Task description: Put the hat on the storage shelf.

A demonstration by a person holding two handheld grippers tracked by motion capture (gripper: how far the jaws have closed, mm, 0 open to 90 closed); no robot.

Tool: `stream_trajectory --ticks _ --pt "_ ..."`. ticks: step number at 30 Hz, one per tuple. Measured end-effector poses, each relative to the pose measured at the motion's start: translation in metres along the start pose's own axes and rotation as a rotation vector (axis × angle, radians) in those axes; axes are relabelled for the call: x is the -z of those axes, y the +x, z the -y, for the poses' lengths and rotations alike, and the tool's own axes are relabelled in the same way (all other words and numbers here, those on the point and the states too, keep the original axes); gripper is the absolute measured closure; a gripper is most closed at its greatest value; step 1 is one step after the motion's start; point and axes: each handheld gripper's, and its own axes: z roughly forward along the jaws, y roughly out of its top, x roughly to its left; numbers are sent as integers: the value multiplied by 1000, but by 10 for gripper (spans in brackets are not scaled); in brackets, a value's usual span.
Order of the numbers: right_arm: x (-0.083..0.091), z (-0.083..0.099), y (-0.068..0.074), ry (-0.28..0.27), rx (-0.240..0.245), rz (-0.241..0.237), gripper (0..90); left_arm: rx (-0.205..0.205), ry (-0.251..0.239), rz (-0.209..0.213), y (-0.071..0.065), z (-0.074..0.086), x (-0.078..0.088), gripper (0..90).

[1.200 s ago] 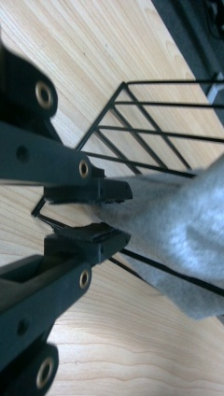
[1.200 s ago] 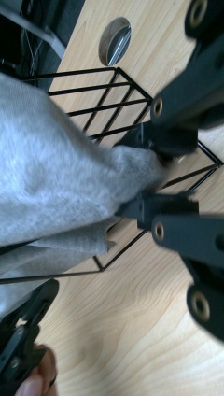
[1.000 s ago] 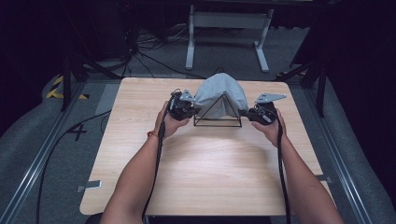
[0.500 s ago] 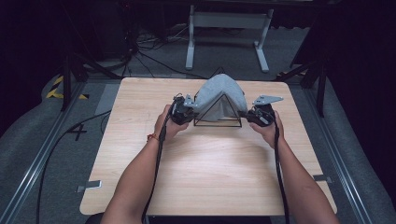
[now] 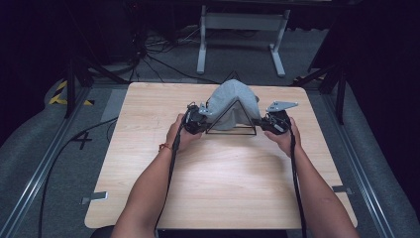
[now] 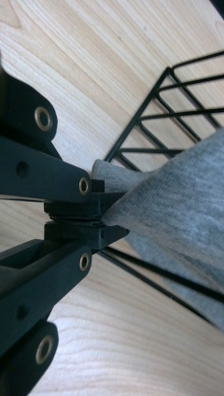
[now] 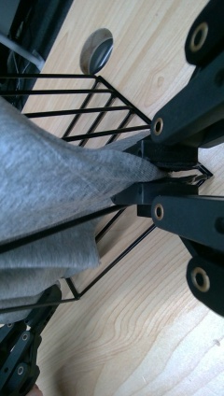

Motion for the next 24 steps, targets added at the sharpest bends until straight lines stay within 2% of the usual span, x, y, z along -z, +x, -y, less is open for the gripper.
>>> stream_trajectory --ticks 2,5,6,7,8,9,10,11,13,14,15,18,19,20,21,22,24 --pt "-3 3 -2 18 -10 -3 862 3 -9 2 1 0 1 877" --pt "-4 5 -4 30 -10 9 865 3 -53 -2 2 -3 9 875" --pt "-5 6 -5 50 -8 17 865 -2 -54 -2 3 -4 10 874" --pt "-6 7 -6 64 -5 23 864 1 -48 8 2 -4 11 874" --pt "-8 8 -7 94 -7 35 864 -14 -22 -4 1 -3 9 875" --pt "-12 11 -9 143 1 65 864 -36 11 -8 1 -2 6 876" --pt "-16 15 -11 180 6 79 863 -39 48 -9 1 1 3 877" --pt "-18 20 -15 172 -17 65 863 -38 50 -16 1 4 0 877" --pt "-15 28 -23 101 -94 37 862 18 17 7 4 9 0 877" --pt "-13 30 -25 81 -127 29 861 27 8 7 6 11 -1 877" --pt "-13 32 -27 79 -130 34 860 21 6 4 7 12 -1 876" --pt "-11 31 -27 85 -114 42 849 40 -15 -12 8 12 2 858" --pt "-10 30 -26 82 -112 48 832 57 -23 -28 8 12 3 814" --pt "-9 30 -26 80 -103 55 806 56 -40 -32 9 12 5 761" --pt "-7 29 -26 75 -100 50 800 59 -49 -18 10 13 9 749" --pt "-5 29 -26 77 -93 54 789 59 -63 -25 11 13 11 736" --pt "-2 29 -26 78 -96 64 713 67 -70 -23 12 16 21 690"
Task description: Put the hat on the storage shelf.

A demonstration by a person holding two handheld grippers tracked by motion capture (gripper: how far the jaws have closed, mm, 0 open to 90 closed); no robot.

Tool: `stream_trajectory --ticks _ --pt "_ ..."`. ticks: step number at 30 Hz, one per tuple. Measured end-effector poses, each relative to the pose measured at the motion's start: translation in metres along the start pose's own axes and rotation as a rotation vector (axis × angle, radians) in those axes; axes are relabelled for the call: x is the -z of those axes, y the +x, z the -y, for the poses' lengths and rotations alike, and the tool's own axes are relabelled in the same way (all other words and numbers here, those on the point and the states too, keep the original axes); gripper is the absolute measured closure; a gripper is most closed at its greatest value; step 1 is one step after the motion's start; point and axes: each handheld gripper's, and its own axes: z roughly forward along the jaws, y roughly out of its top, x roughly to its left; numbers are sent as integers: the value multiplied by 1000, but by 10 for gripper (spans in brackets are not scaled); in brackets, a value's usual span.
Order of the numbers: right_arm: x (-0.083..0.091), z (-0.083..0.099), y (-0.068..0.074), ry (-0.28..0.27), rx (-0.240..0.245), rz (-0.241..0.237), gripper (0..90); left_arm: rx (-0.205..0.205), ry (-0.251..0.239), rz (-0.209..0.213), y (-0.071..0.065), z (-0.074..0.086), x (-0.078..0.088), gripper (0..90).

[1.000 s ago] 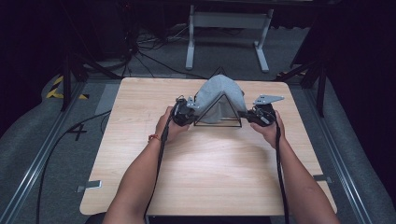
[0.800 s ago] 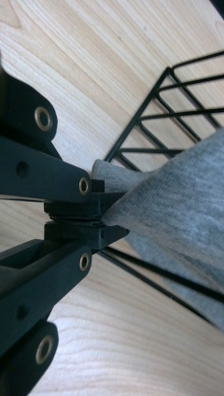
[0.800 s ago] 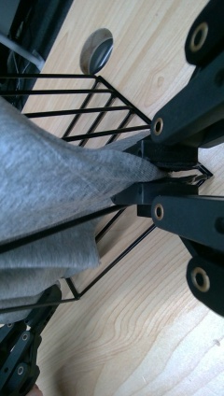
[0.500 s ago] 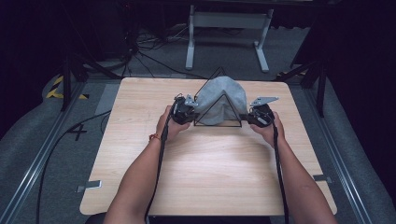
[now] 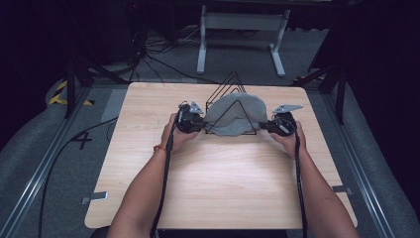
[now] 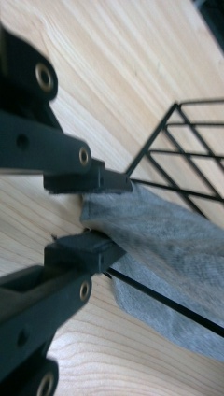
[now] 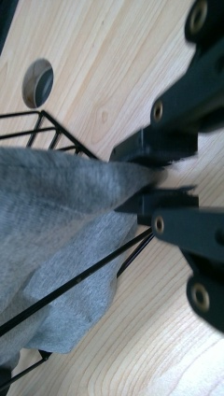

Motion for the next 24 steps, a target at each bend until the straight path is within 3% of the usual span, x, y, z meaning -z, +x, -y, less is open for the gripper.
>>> stream_trajectory --ticks 4,10,21,24 --pt "12 1 -1 -17 -8 -1 587 -4 -36 -6 2 3 22 623" --pt "34 4 3 -16 26 14 560 -31 -47 -10 -1 12 52 558" --pt "70 20 12 -12 58 11 531 -85 13 -39 -12 46 94 487" --pt "78 27 16 6 71 22 513 -72 12 -22 -16 59 102 464"
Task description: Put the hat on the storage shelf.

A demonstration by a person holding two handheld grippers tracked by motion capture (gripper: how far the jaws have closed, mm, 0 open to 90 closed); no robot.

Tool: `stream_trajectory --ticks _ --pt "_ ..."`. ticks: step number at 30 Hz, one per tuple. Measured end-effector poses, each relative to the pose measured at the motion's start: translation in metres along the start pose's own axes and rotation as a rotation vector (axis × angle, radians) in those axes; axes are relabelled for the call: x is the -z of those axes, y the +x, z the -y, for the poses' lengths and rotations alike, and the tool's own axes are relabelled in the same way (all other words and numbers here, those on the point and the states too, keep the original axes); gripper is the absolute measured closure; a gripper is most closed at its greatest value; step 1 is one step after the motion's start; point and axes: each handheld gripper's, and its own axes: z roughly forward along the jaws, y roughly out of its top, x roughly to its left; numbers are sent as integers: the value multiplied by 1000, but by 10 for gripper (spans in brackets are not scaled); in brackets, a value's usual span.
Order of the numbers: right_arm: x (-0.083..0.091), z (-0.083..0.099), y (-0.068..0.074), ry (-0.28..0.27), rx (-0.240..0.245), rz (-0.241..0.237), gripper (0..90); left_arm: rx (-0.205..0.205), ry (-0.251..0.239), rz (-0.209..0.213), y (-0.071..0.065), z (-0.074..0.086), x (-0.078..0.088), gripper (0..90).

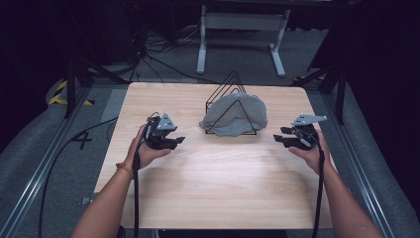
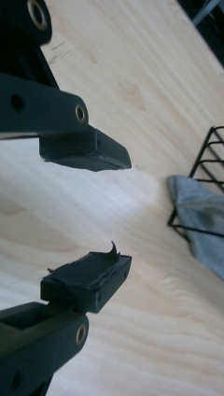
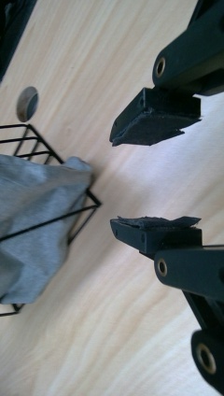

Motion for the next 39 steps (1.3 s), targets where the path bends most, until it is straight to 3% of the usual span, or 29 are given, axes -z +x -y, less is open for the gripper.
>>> stream_trajectory --ticks 6,10,13,15,18,20,25,39 --pt "17 32 15 17 4 -14 456 11 41 23 -17 35 12 398" --pt "22 69 26 48 -8 -20 420 21 74 71 -29 58 11 358" --pt "24 97 29 65 -32 -33 386 17 97 79 -40 73 8 315" --pt "30 108 29 14 -77 -23 372 52 78 105 -42 78 10 292" --pt "36 114 30 10 -83 -19 338 53 54 94 -45 83 11 252" --pt "36 115 31 10 -92 -1 315 84 39 111 -44 87 10 208" --pt "36 114 32 19 -97 9 274 93 43 98 -44 87 9 158" --pt "34 113 30 22 -91 5 250 90 48 105 -43 86 9 146"
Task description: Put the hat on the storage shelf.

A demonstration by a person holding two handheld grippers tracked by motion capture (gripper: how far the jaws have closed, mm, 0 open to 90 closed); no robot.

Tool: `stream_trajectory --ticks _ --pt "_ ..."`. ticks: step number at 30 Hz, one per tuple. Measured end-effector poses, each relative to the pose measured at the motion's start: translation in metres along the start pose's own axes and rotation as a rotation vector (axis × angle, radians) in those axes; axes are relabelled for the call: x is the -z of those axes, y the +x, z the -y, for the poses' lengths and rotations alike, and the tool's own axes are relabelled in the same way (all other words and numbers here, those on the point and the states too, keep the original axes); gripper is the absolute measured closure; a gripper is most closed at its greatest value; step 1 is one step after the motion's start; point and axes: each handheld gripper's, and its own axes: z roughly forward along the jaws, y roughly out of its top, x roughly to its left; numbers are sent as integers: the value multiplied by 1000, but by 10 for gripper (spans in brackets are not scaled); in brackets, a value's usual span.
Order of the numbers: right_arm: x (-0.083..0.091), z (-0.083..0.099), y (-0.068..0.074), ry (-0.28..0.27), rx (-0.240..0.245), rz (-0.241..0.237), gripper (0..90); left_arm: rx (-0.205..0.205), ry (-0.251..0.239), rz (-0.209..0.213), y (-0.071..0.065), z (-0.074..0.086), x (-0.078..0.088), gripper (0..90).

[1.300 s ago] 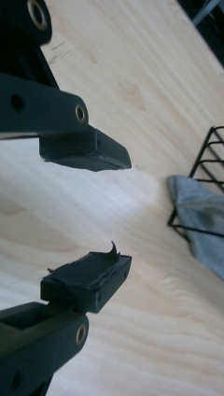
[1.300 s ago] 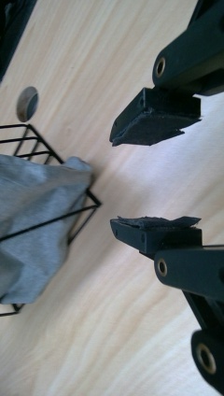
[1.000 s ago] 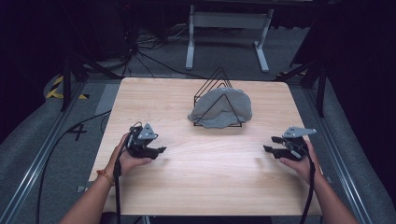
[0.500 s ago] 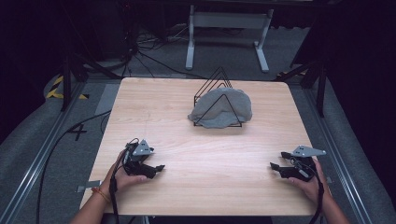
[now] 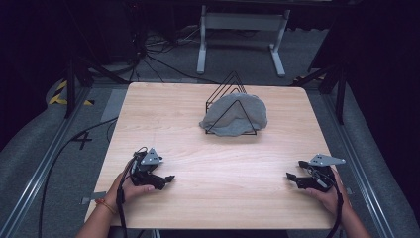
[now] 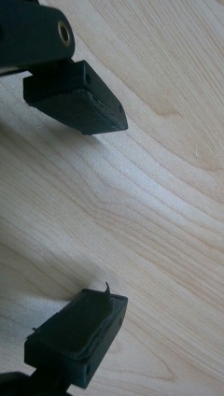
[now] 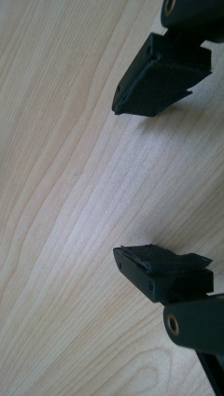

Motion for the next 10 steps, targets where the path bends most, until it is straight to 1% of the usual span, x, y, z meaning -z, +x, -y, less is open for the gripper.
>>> stream_trajectory --ticks 10 --pt "-1 -1 0 0 -6 2 248 2 5 -5 0 0 1 147"
